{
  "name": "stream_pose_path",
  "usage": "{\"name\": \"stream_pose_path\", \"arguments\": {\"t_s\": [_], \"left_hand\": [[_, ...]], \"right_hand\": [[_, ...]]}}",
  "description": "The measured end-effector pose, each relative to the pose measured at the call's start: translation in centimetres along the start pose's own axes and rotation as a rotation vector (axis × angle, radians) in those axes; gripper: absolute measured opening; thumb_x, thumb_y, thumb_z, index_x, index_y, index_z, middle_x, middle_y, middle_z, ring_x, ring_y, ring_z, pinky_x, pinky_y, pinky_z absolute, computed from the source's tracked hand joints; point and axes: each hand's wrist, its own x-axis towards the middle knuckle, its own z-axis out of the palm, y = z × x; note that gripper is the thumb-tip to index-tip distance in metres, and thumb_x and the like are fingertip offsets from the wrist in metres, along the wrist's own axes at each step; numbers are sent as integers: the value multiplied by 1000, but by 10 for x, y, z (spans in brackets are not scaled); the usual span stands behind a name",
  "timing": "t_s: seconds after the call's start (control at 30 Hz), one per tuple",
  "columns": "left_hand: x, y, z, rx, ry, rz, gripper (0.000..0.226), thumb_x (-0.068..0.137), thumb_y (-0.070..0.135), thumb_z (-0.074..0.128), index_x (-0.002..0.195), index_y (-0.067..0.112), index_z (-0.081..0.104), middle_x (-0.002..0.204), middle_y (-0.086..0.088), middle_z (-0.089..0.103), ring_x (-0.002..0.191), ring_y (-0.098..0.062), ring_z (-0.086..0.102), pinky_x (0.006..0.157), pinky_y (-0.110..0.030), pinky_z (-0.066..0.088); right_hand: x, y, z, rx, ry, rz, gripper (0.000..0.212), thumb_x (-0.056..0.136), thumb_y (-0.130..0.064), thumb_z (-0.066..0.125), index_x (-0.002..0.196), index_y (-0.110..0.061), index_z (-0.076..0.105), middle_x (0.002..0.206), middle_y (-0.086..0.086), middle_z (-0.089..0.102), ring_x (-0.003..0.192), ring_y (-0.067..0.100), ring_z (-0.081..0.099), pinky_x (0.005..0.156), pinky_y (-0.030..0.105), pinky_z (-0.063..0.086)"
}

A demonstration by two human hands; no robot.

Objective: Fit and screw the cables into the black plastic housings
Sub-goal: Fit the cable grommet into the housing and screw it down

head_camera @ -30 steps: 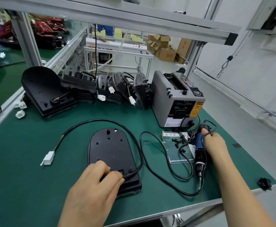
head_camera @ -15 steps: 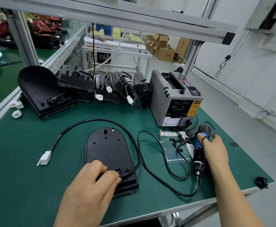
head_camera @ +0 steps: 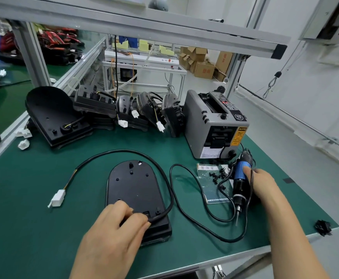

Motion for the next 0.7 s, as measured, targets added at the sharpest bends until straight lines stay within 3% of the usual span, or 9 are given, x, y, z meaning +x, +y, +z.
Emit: {"name": "stream_pose_path", "arguments": {"t_s": [0.17, 0.3, 0.37, 0.43, 0.53, 0.7], "left_hand": [[-1, -2, 1, 4, -1, 4, 9, 87, 37, 49, 83, 31, 53, 80, 8, 44, 72, -16, 56, 41, -31, 46], [-1, -3, 1, 5, -1, 14, 8, 86, 37, 48, 83, 31, 53, 81, 9, 42, 76, -11, 53, 40, -31, 47], [-1, -2, 2, 4, 3, 16, 8, 86, 37, 49, 82, 31, 52, 81, 9, 42, 78, -10, 52, 40, -31, 47], [-1, -2, 2, 2, 7, 17, 8, 85, 36, 50, 81, 30, 52, 80, 9, 43, 77, -10, 53, 41, -31, 47], [0, -2, 1, 7, 12, 21, 8, 85, 36, 49, 81, 30, 52, 80, 9, 42, 78, -9, 52, 41, -31, 48], [0, -1, 1, 10, 20, 20, 8, 85, 37, 49, 81, 31, 52, 81, 10, 41, 80, -7, 50, 40, -30, 47]], "right_hand": [[-7, 14, -15, 47, 2, -2, 22, 90, -11, 40, 77, -5, 56, 86, 11, 64, 79, 29, 54, 67, 33, 40], [-14, 17, -22, -71, 106, -41, 24, 91, -15, 36, 85, -4, 56, 90, 16, 64, 82, 31, 53, 72, 36, 42], [-22, 8, -24, -108, 227, -141, 17, 90, -19, 40, 85, -18, 56, 84, 8, 59, 77, 28, 53, 67, 35, 42], [-28, -10, -25, 57, 317, -268, 16, 87, -18, 47, 77, -27, 56, 79, -1, 61, 72, 24, 57, 64, 33, 44], [-26, -48, -23, 380, 178, -300, 12, 85, -21, 56, 77, -21, 65, 72, -11, 62, 60, 14, 49, 56, 27, 41], [0, -90, -9, 568, -137, -45, 7, 86, -14, 63, 86, -7, 63, 65, 0, 49, 50, 11, 36, 35, 17, 26]]}}
